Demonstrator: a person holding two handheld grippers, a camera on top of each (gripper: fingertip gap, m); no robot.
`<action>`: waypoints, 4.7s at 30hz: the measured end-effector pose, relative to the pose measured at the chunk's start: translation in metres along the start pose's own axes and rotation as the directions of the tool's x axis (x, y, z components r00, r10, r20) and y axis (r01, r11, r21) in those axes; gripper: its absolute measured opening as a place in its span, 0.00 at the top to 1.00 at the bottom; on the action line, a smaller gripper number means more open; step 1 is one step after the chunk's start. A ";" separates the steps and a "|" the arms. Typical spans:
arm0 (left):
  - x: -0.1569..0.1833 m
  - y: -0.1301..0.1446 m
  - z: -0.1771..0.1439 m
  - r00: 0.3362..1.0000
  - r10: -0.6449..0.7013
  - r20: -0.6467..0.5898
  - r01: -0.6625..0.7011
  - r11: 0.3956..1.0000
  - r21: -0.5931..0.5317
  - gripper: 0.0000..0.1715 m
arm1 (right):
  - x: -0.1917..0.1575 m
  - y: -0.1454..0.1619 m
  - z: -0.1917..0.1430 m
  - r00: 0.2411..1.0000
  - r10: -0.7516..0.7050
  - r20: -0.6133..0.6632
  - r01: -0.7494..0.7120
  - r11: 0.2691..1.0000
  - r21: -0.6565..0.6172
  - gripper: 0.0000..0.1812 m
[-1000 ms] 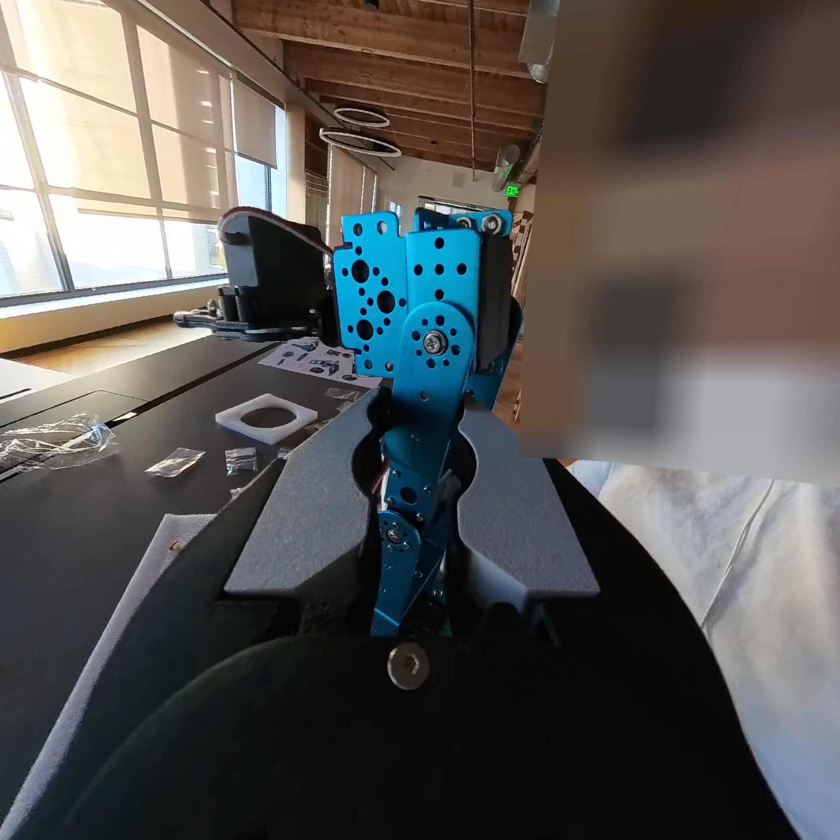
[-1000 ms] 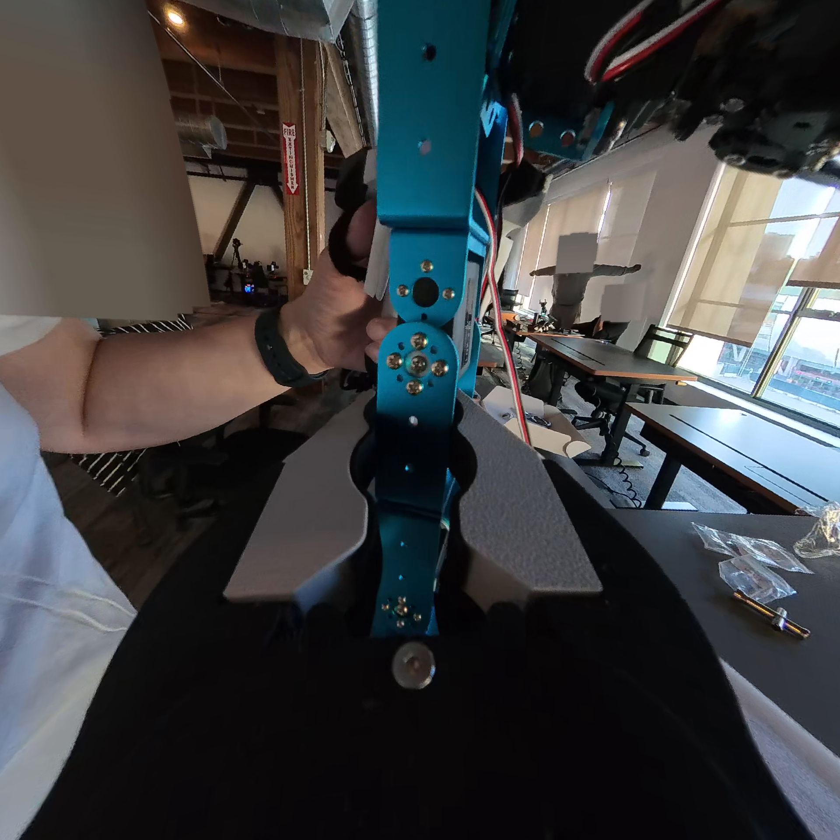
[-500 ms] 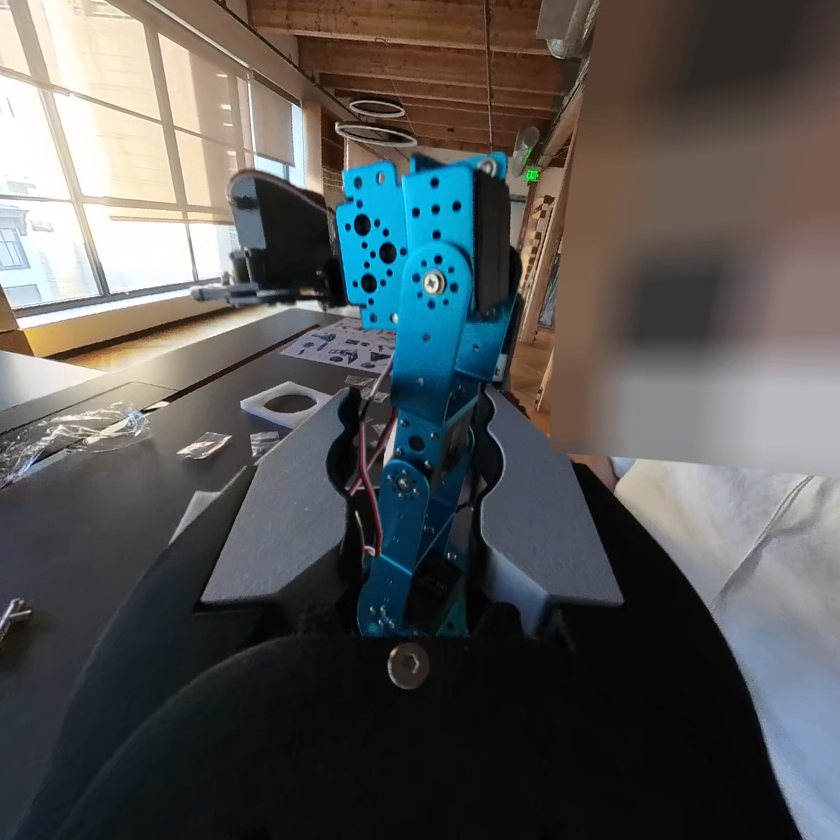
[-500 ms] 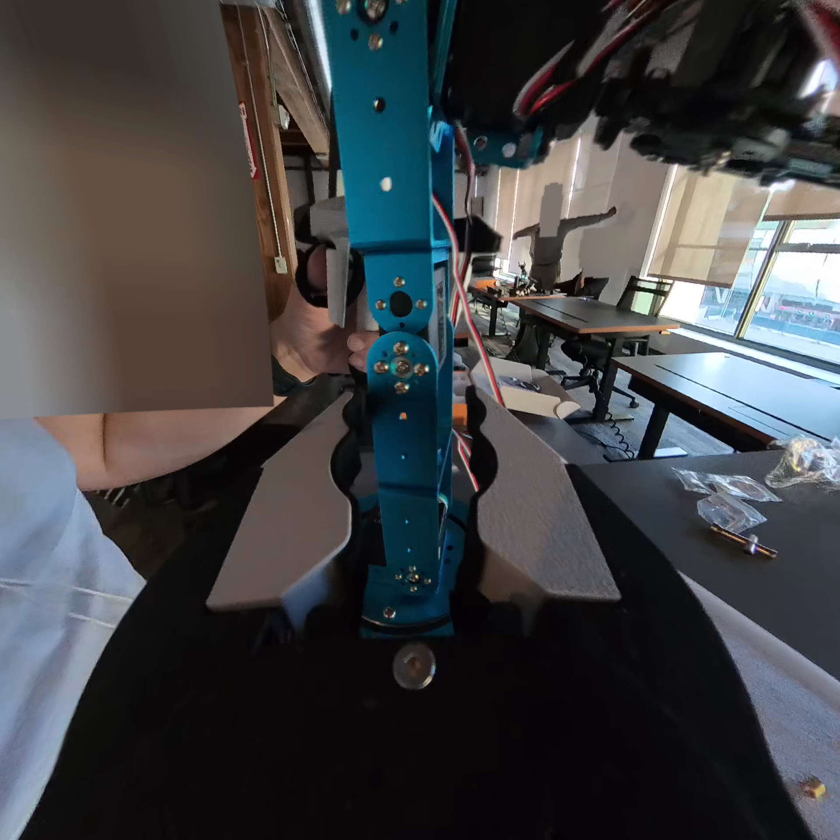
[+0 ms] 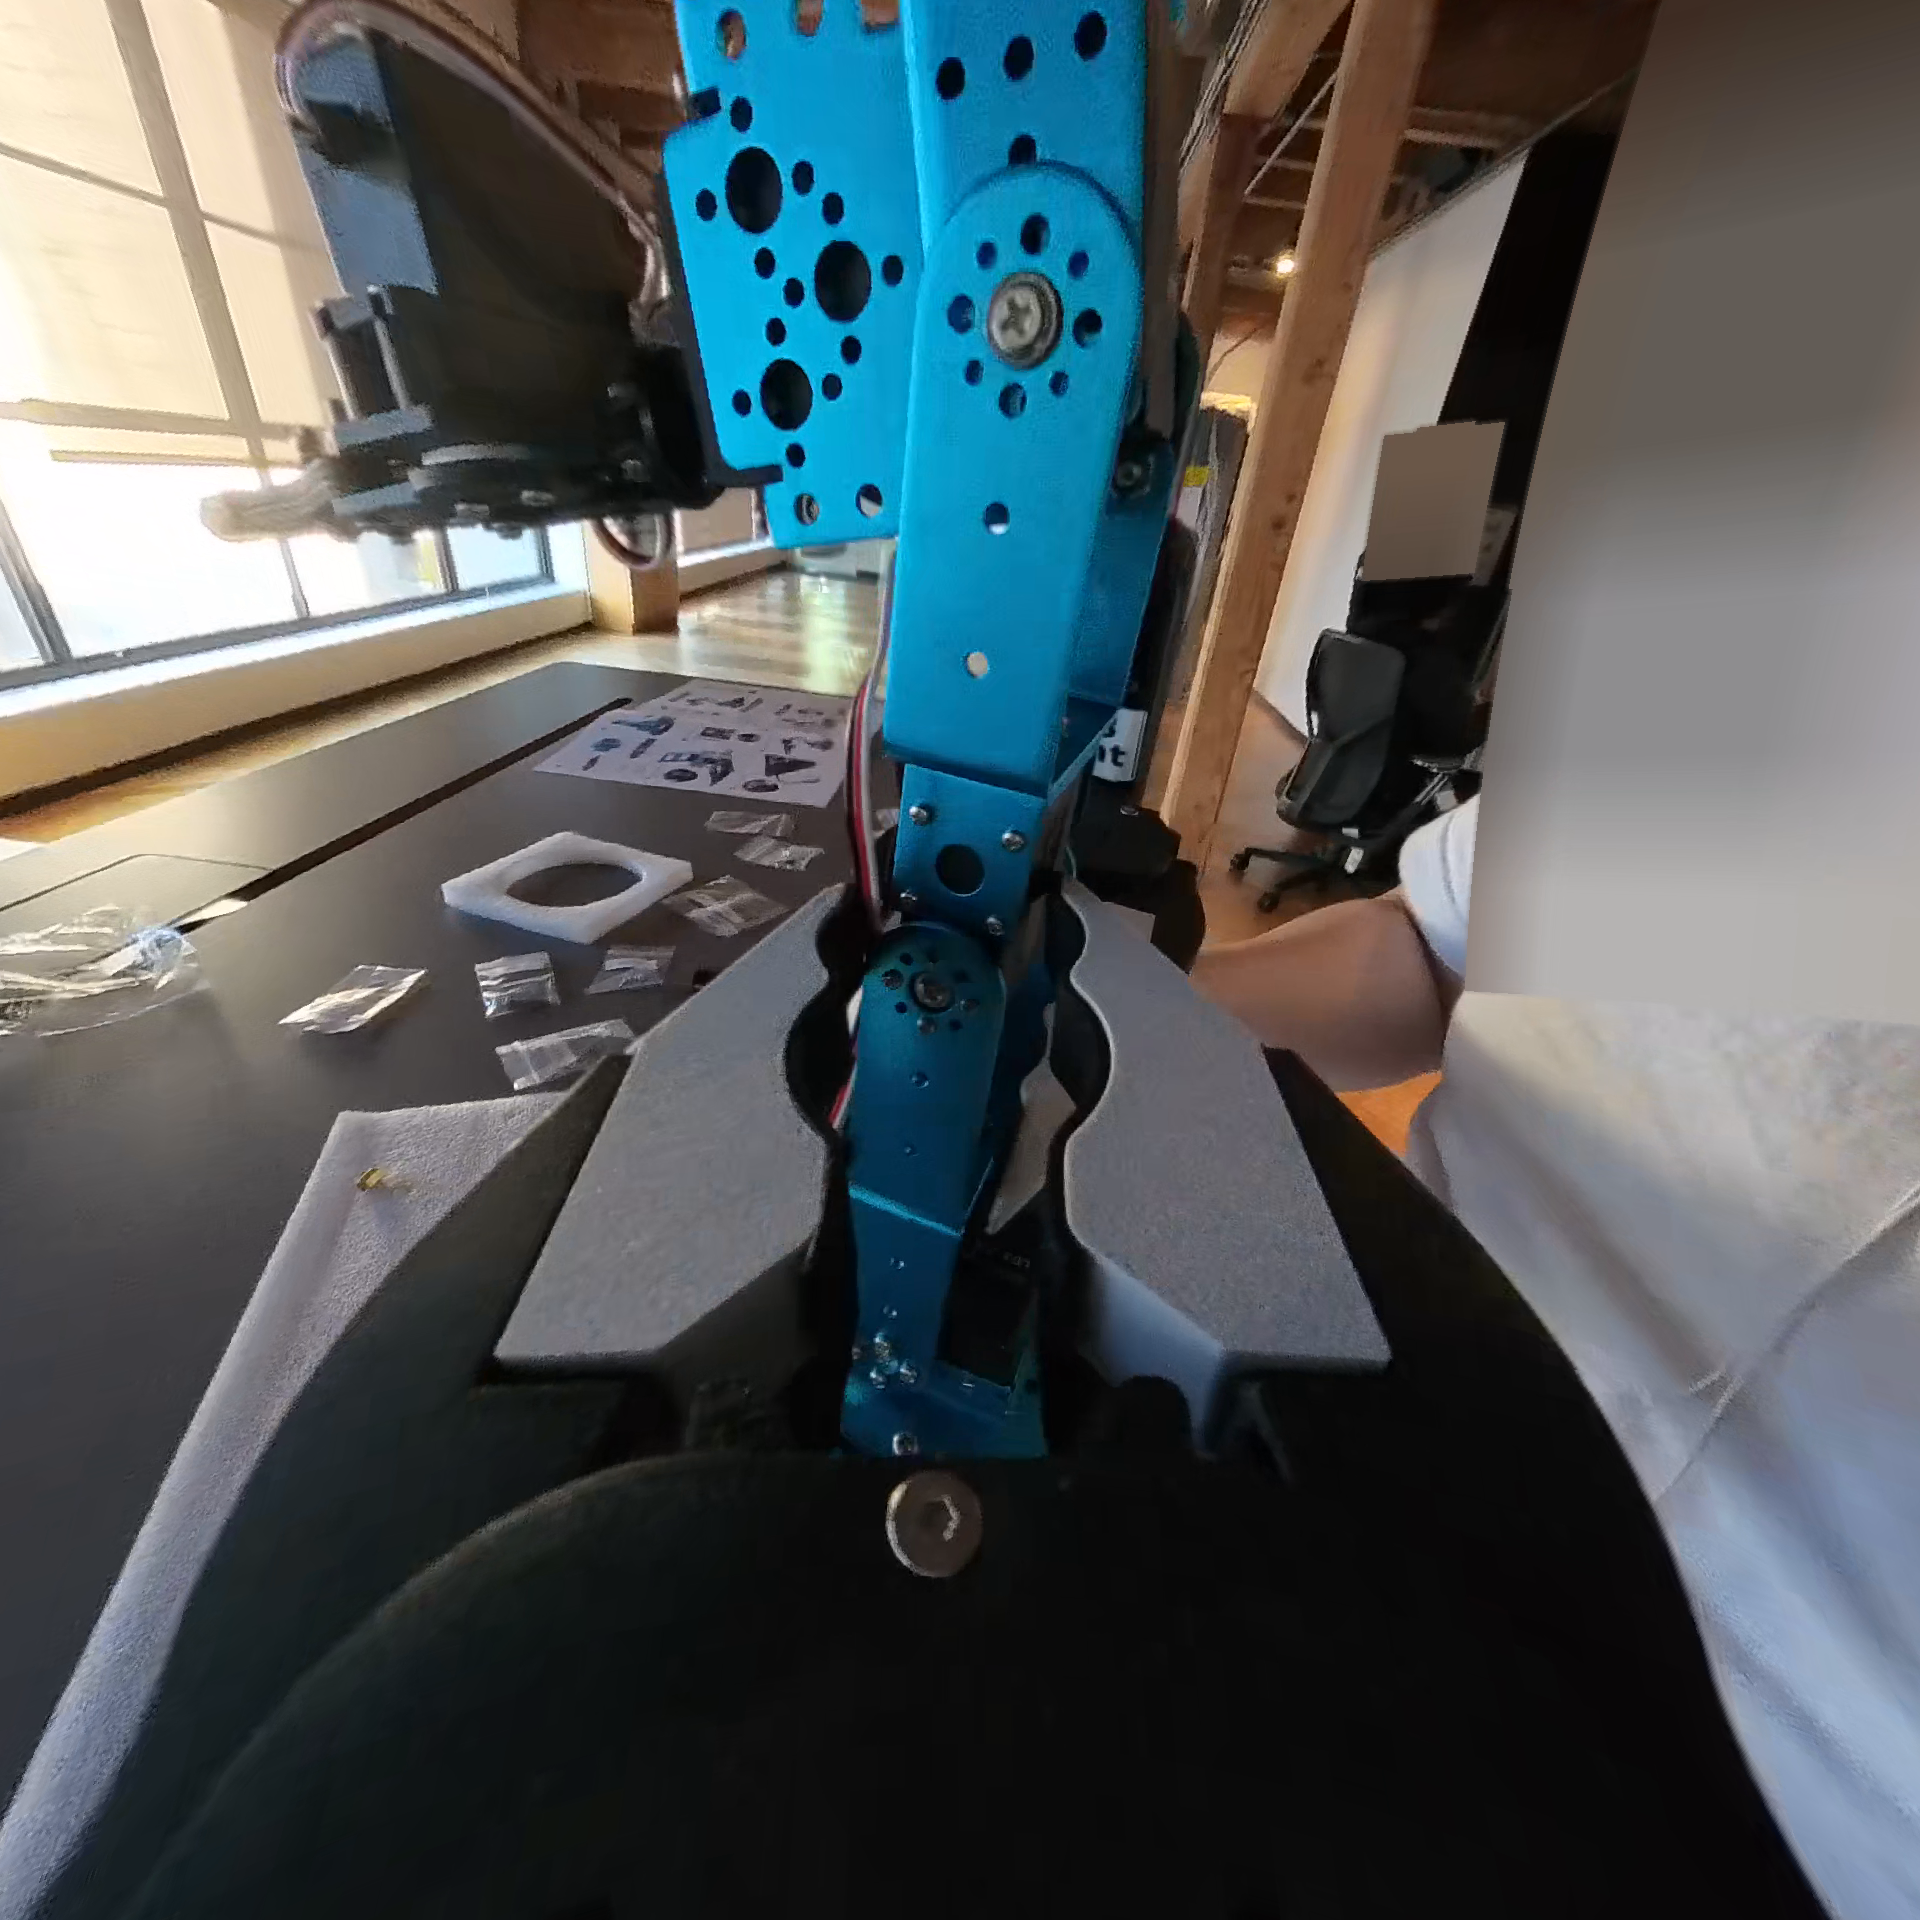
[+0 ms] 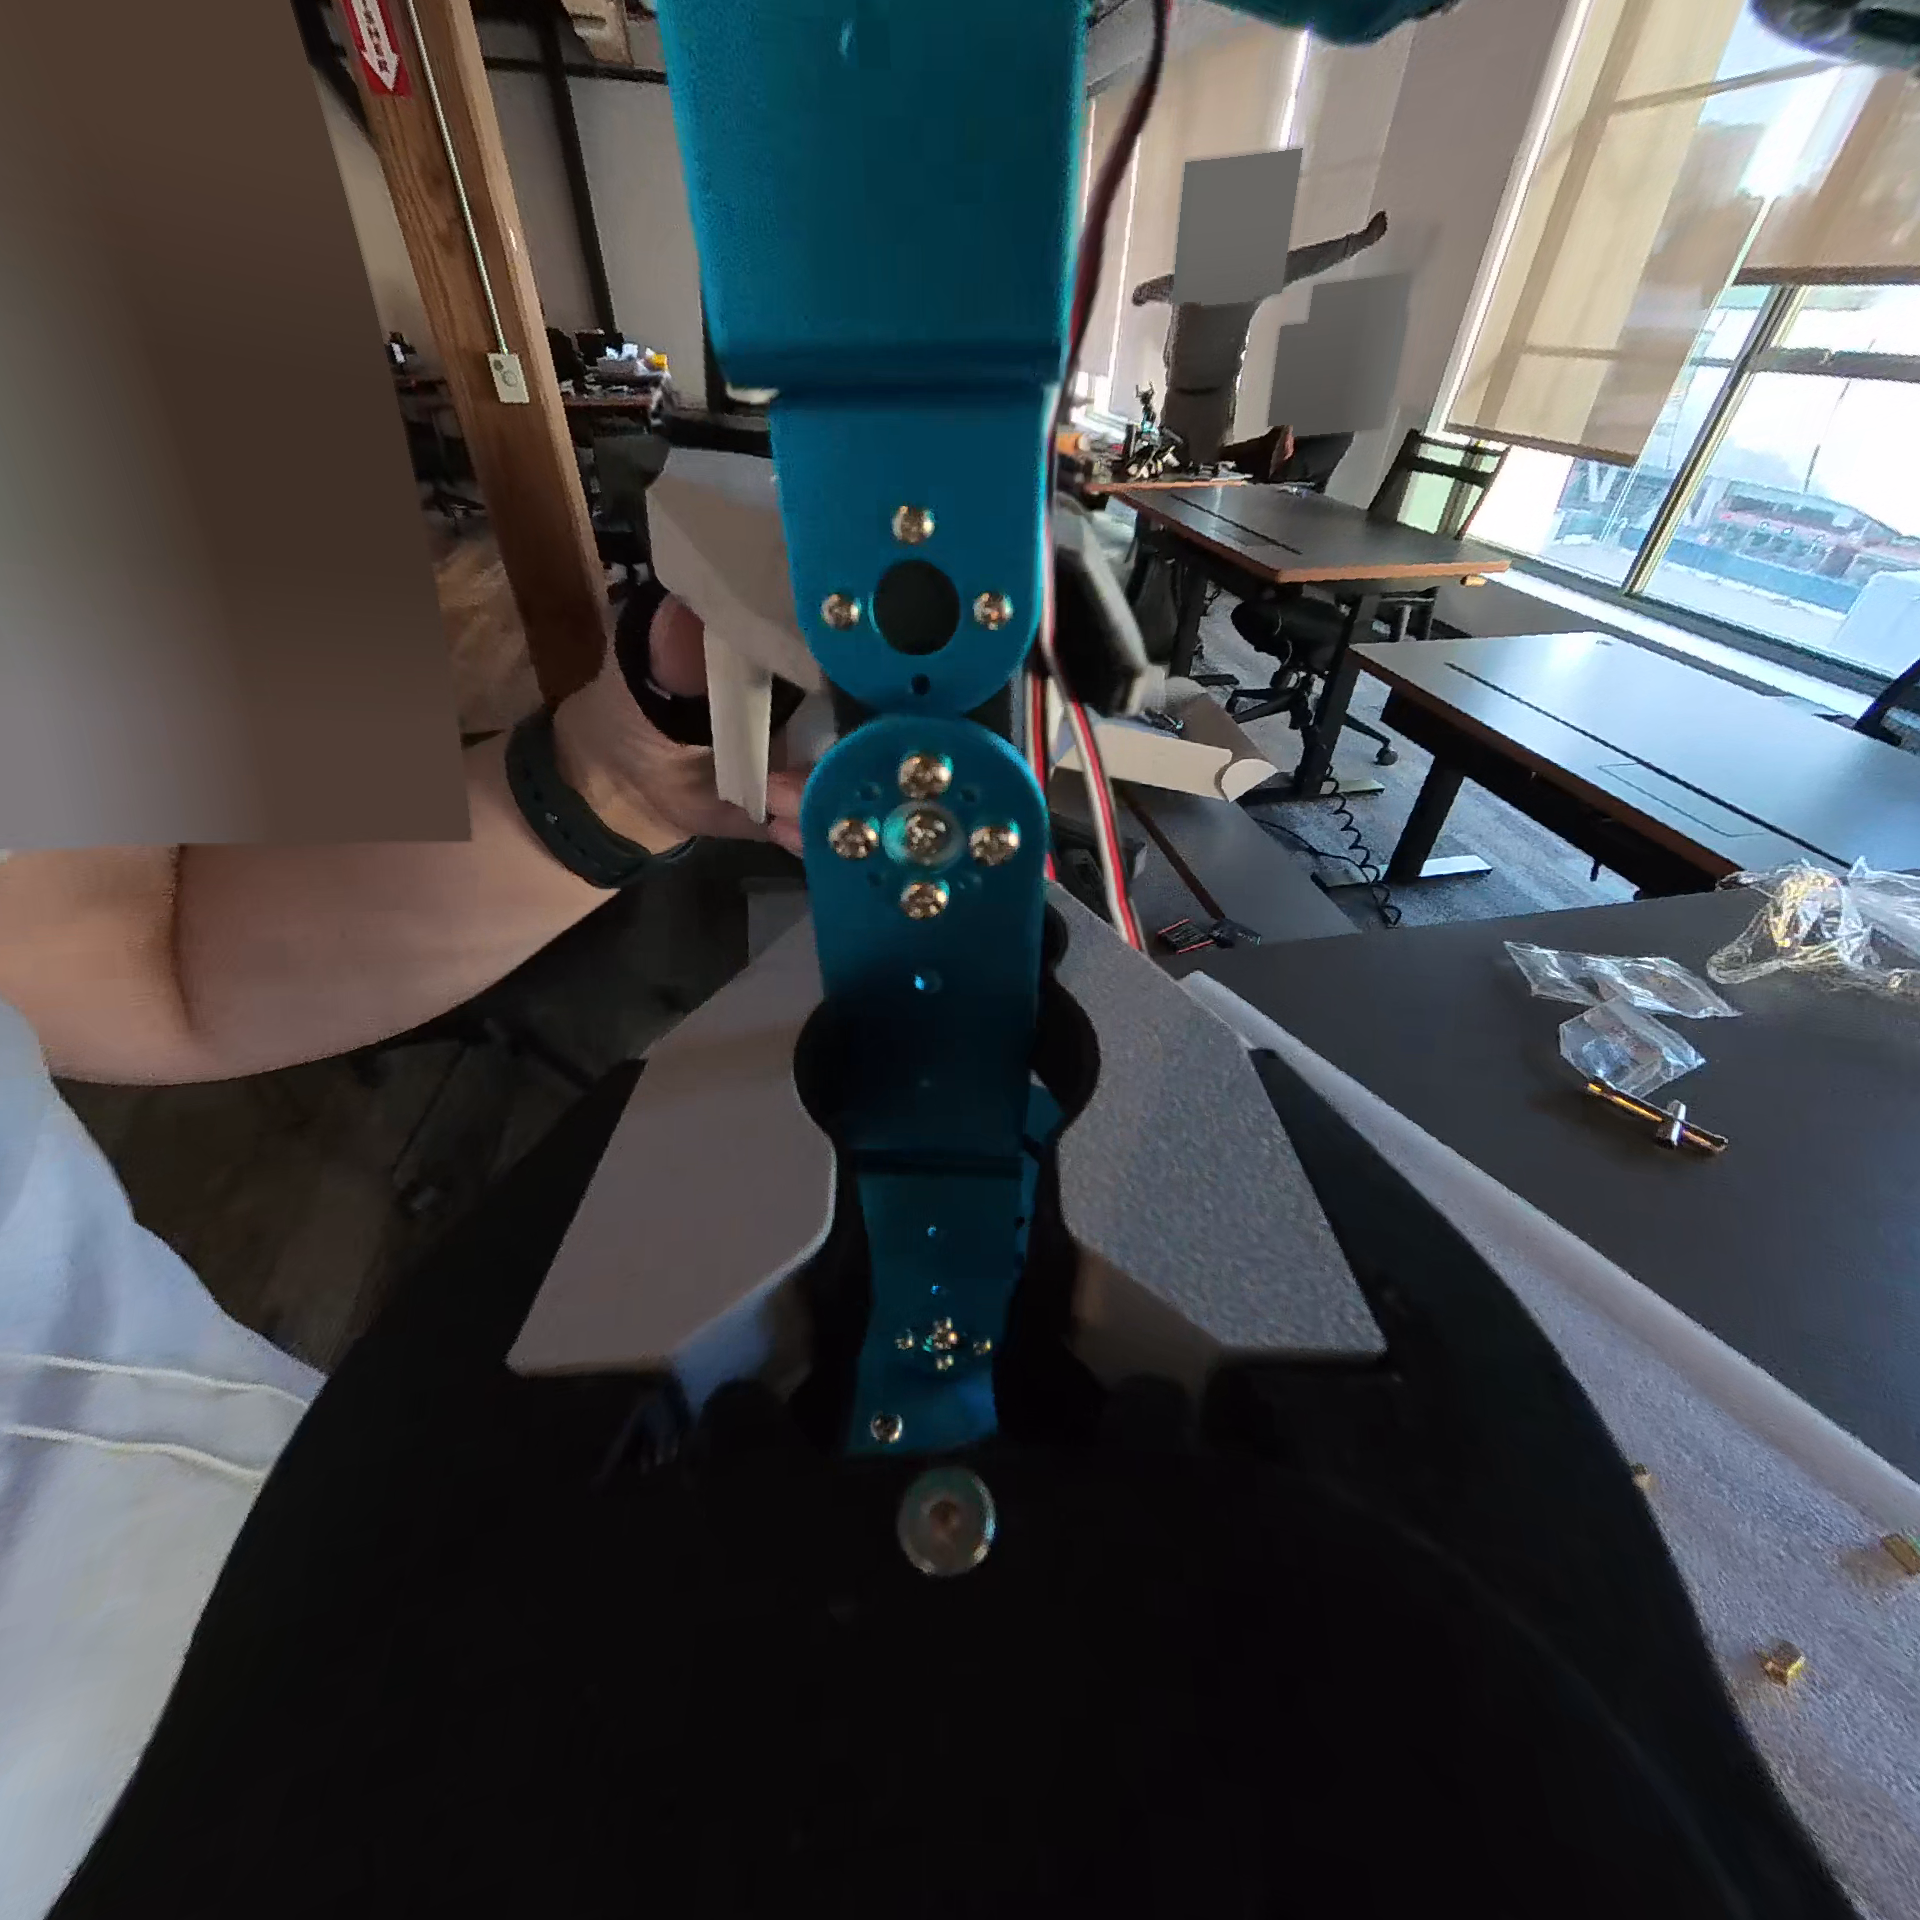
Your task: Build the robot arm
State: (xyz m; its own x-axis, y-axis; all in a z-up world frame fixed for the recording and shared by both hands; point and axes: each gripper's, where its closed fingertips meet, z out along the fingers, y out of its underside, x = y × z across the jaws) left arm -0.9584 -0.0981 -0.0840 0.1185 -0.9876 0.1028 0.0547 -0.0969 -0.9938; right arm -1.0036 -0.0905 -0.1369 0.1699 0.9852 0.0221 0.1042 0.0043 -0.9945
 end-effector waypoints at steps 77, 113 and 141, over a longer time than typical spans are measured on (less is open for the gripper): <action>-0.035 0.050 0.003 0.290 -0.119 0.949 -0.124 0.979 0.160 0.60 | -0.004 -0.053 -0.026 -0.851 -0.522 -0.059 0.522 -0.853 0.017 0.83; -0.029 0.057 0.013 0.365 -0.092 0.926 0.004 0.995 0.098 0.52 | 0.054 -0.008 -0.207 0.960 -0.280 0.017 0.277 0.957 0.086 1.00; -0.038 0.057 0.010 0.359 -0.157 0.920 0.025 0.987 0.159 0.59 | 0.037 0.081 -0.216 0.982 -0.005 0.189 0.009 1.000 -0.019 1.00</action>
State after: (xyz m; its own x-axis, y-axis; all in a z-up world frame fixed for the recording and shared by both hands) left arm -0.9498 -0.0653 -0.1436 0.9461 -0.2257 0.2321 0.2142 -0.1010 -0.9716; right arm -0.7770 -0.0905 -0.1947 -0.0190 0.9998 0.0073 0.1245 0.0096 -0.9922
